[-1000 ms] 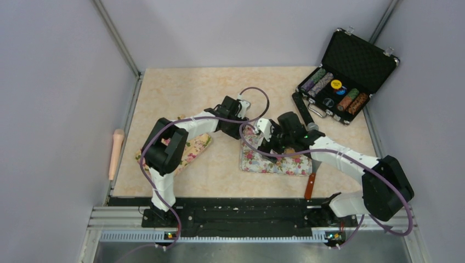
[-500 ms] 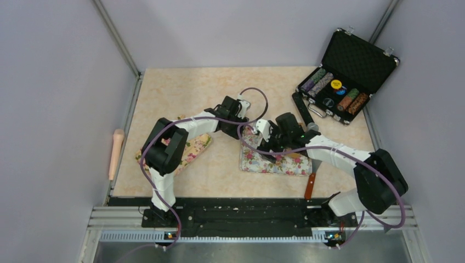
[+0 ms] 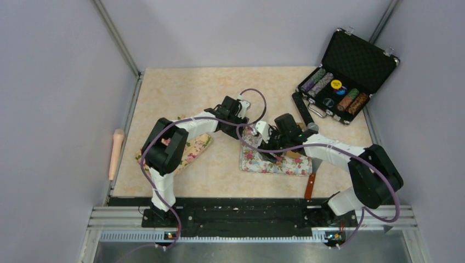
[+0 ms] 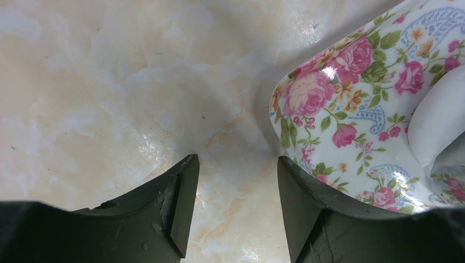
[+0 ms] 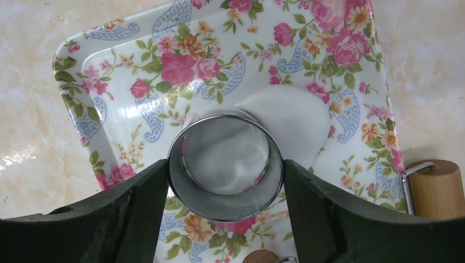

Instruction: Roll out the dumpling wrappers from the dough

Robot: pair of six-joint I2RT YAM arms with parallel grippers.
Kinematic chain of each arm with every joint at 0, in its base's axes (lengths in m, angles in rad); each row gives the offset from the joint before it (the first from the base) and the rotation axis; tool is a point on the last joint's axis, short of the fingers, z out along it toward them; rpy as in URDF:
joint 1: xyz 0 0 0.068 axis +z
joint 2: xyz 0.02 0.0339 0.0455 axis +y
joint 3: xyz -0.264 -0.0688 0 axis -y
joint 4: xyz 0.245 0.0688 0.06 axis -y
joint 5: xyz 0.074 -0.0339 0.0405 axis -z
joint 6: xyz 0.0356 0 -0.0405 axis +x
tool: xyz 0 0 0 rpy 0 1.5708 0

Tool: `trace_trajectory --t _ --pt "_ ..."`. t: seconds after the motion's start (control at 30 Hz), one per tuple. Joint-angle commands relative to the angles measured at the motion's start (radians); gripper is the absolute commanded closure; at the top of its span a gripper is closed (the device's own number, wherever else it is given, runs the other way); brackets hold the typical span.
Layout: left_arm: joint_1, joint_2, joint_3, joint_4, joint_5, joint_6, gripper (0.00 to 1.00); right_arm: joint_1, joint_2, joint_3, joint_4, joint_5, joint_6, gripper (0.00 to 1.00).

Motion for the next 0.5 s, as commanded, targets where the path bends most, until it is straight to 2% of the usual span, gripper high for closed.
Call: trace_trajectory --t 0.0,0.13,0.47 --pt "-0.011 -0.013 -0.01 0.012 0.007 0.008 0.4 -0.008 0.0 0.031 -0.009 -0.028 0.008 0.27" --pt "-0.011 -0.013 -0.008 0.012 0.007 0.008 0.4 -0.008 0.009 0.029 -0.011 -0.014 0.006 0.39" --pt "-0.011 -0.023 -0.011 0.007 0.003 0.01 0.4 -0.008 0.06 0.022 -0.053 0.03 -0.011 0.55"
